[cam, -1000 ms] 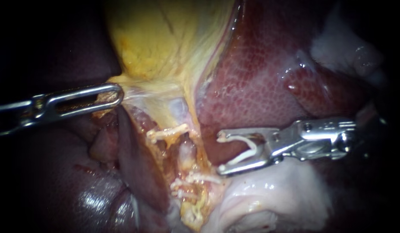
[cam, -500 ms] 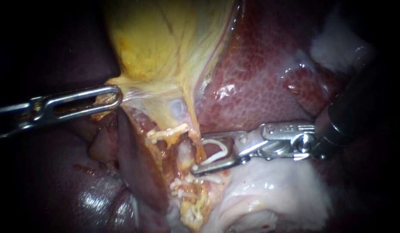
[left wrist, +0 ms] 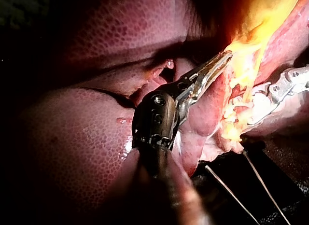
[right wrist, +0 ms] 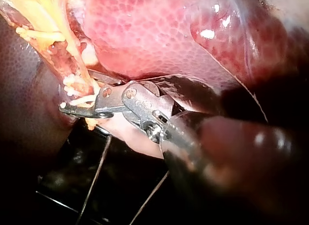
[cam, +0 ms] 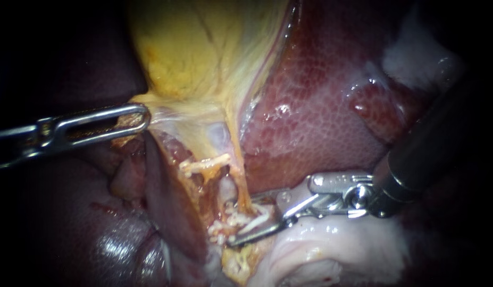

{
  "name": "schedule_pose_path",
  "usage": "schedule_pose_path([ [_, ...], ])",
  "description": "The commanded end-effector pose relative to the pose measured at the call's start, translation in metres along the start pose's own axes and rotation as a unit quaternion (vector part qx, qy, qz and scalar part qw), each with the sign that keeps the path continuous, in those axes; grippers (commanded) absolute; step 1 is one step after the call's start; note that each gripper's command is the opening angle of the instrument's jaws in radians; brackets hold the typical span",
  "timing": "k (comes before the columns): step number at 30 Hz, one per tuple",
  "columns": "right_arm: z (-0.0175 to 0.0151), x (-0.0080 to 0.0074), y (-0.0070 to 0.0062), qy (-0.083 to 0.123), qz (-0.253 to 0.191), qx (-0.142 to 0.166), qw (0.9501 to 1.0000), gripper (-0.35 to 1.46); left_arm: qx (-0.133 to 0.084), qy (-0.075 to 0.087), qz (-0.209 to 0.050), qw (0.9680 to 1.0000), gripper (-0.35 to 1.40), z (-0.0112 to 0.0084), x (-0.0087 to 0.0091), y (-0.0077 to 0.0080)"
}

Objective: Clipping second clip right tube

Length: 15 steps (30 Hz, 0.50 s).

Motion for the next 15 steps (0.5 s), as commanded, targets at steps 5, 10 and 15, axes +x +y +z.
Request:
schedule_pose_path([
  [5, -0.0009, 0.0002, 0.0002, -0.001, 0.03, 0.002, 0.9995, -0.21, 0.0, 0.0, 0.0, 1.0, -0.35, 0.0, 0.0, 0.0],
  [10, -0.0015, 0.0005, 0.0006, 0.003, 0.041, 0.0, 0.9992, -0.35, 0.0, 0.0, 0.0, 1.0, -0.35, 0.0, 0.0, 0.0],
  [15, -0.0011, 0.0, 0.0006, 0.001, 0.045, -0.001, 0.999, -0.35, 0.0, 0.0, 0.0, 1.0, -0.35, 0.0, 0.0001, 0.0],
])
